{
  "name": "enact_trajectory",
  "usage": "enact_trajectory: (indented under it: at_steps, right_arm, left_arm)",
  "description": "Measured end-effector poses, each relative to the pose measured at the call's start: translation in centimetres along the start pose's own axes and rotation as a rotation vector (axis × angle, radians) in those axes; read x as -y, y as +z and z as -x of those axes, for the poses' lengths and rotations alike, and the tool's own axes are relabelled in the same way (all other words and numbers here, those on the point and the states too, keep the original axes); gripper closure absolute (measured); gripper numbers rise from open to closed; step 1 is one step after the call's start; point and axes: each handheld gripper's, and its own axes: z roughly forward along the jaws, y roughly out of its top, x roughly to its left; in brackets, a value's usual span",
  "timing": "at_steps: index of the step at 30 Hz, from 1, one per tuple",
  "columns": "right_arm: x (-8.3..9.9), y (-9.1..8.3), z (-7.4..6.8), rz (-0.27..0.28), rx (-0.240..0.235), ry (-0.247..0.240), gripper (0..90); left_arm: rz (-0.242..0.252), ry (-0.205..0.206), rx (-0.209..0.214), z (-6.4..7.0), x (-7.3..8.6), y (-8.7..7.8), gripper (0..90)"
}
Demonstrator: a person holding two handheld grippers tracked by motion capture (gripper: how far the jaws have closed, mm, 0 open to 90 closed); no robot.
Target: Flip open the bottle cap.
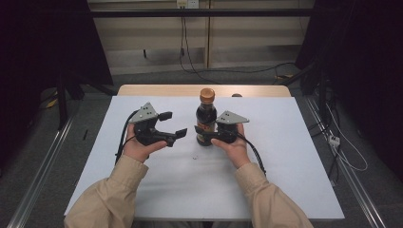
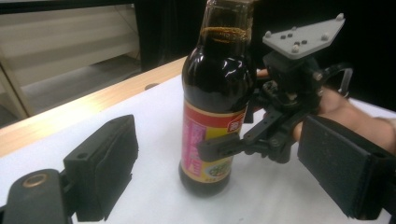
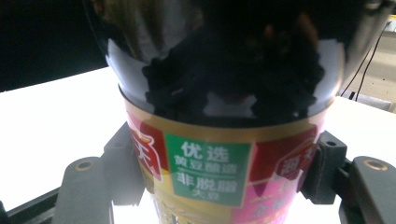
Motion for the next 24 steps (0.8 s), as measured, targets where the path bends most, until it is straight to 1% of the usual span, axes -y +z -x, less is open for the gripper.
enact_trajectory:
  at_steps: [1,3,5,6,9,11,13,14,16,17,19,21,23,24]
  right_arm:
    - [0.0,0.0,0.0,-0.002,0.002,-0.001,30.6]
    - [0.0,0.0,0.0,-0.004,0.001,0.001,30.6]
    - [-0.1,0.0,0.0,-0.008,0.0,-0.001,30.6]
    - [-0.1,0.0,0.0,-0.008,-0.001,-0.001,30.6]
    - [0.0,0.0,0.0,0.002,0.002,0.001,30.6]
    - [0.0,0.0,0.0,0.001,0.002,0.0,30.6]
    - [0.0,0.0,0.0,-0.001,0.001,0.002,30.6]
    - [0.0,0.0,0.0,-0.001,0.001,0.001,30.5]
    - [0.0,0.0,0.0,-0.001,0.001,0.002,30.5]
    - [0.1,0.0,0.0,0.0,0.0,0.003,30.5]
    - [0.1,0.0,0.0,0.0,0.001,0.001,30.6]
    - [0.0,0.0,0.0,-0.002,0.0,0.001,30.6]
    - [0.0,0.0,0.0,-0.001,0.001,0.0,30.6]
    - [0.0,0.0,0.0,-0.002,0.002,0.0,30.6]
  left_arm:
    - [-0.005,0.007,-0.005,0.0,-0.1,0.0,12.1]
    - [-0.007,0.0,-0.003,0.1,-0.4,0.2,12.5]
    - [-0.013,0.014,0.0,0.0,-0.8,0.4,12.5]
    - [-0.015,0.014,0.001,0.0,-0.9,0.5,12.7]
    - [-0.005,0.015,0.005,-0.2,-1.3,0.8,14.4]
    - [0.007,0.006,0.008,-0.4,-1.5,0.9,14.6]
    - [-0.002,0.012,-0.011,-0.5,-1.6,1.0,15.9]
    - [-0.006,0.009,-0.02,-0.5,-1.7,1.1,16.6]
    - [-0.012,0.008,-0.017,-0.7,-1.9,1.3,20.5]
    - [-0.016,0.012,-0.007,-0.8,-2.0,1.5,23.0]
    - [-0.021,0.014,-0.007,-0.7,-2.3,1.7,25.8]
    - [-0.033,0.024,-0.002,-0.7,-2.6,2.0,32.8]
    - [-0.043,0.041,-0.016,-0.6,-3.0,2.2,38.4]
    - [-0.034,0.032,-0.011,-0.6,-3.1,2.3,41.0]
